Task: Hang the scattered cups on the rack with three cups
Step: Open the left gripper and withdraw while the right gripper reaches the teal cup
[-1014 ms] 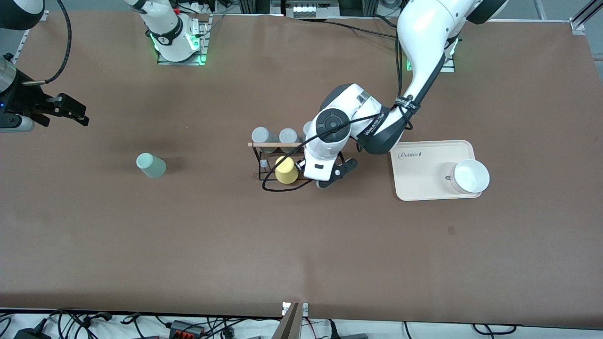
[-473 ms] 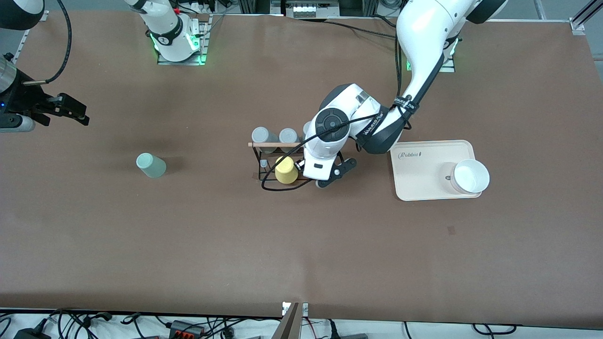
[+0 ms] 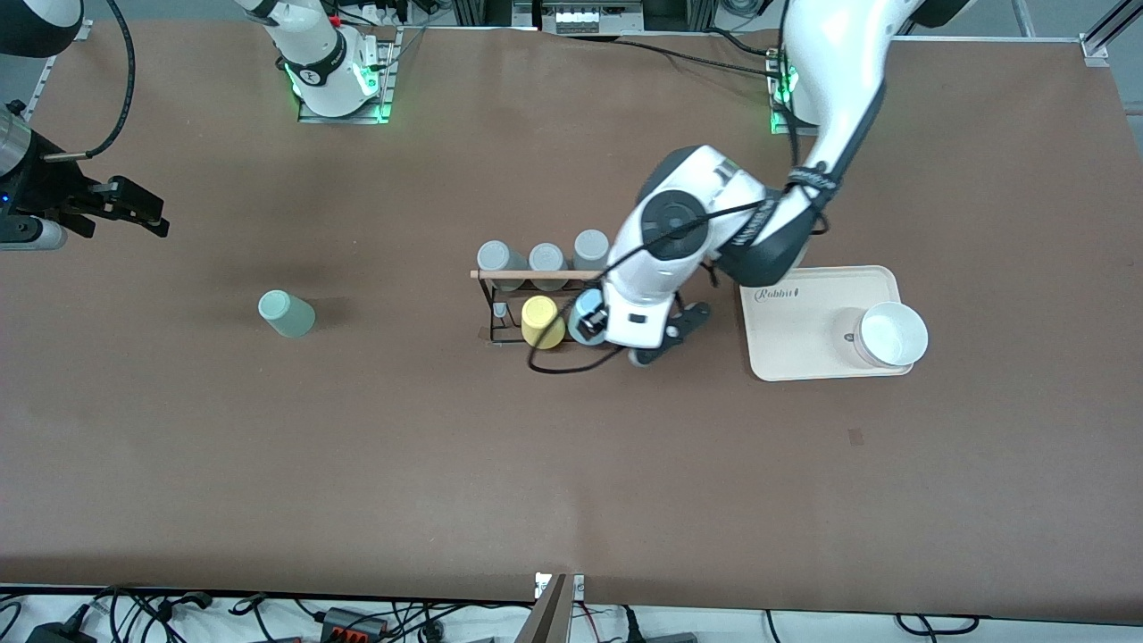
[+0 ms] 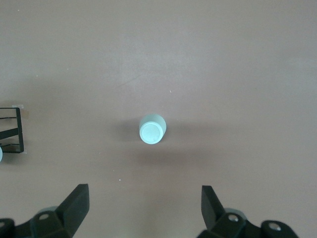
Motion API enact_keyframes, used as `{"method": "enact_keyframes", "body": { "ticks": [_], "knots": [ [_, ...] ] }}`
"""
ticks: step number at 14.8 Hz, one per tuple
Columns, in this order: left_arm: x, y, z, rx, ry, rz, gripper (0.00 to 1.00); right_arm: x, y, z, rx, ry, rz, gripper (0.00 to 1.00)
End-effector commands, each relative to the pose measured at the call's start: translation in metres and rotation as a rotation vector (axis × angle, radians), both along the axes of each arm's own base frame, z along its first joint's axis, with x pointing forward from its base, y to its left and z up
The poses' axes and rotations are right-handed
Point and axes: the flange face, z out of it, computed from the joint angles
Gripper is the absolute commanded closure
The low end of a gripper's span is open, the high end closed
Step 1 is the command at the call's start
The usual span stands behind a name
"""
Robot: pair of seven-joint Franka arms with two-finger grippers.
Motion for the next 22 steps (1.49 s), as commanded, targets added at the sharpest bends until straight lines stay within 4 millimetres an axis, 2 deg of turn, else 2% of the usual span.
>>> {"method": "enact_keyframes", "body": {
  "ticks": [1,4,6,7,9,10,13,16,17,21,22],
  "knots": [
    [0.018,0.071,0.045,0.041,0.001,-0.018,0.19,0.003,-0.002,-0.004,0.004,0.014,0.015,0.00],
    [0.030,0.138,0.082,0.056,0.011,-0.087,0.18,0.011,0.000,-0.020,-0.002,0.038,0.013,0.00],
    [0.029,0.174,0.107,0.070,0.024,-0.130,0.16,0.027,0.007,-0.051,-0.004,0.090,0.028,0.00],
    [0.031,0.199,0.122,0.068,0.012,-0.151,0.16,0.030,0.010,-0.051,-0.009,0.092,0.033,0.00],
    [0.032,0.235,0.140,0.067,0.013,-0.196,0.16,0.032,0.009,-0.055,-0.010,0.092,0.028,0.00],
    [0.030,0.256,0.149,0.066,0.016,-0.233,0.16,0.037,0.012,-0.075,-0.010,0.132,0.034,0.00],
    [0.026,0.298,0.168,0.059,0.013,-0.320,0.13,0.047,0.007,-0.108,-0.022,0.177,0.032,0.00],
    [0.007,0.320,0.186,0.069,-0.008,-0.440,0.10,0.054,0.014,-0.136,-0.030,0.160,0.031,0.00],
    [0.001,0.339,0.197,0.082,-0.023,-0.463,0.09,0.055,0.015,-0.151,-0.031,0.152,0.034,0.00],
    [-0.032,0.387,0.225,0.101,-0.052,-0.572,0.05,0.045,0.016,-0.199,-0.031,0.123,0.035,0.00],
    [-0.041,0.394,0.230,0.103,-0.058,-0.596,0.03,0.042,0.017,-0.215,-0.031,0.120,0.037,0.00]
  ]
}}
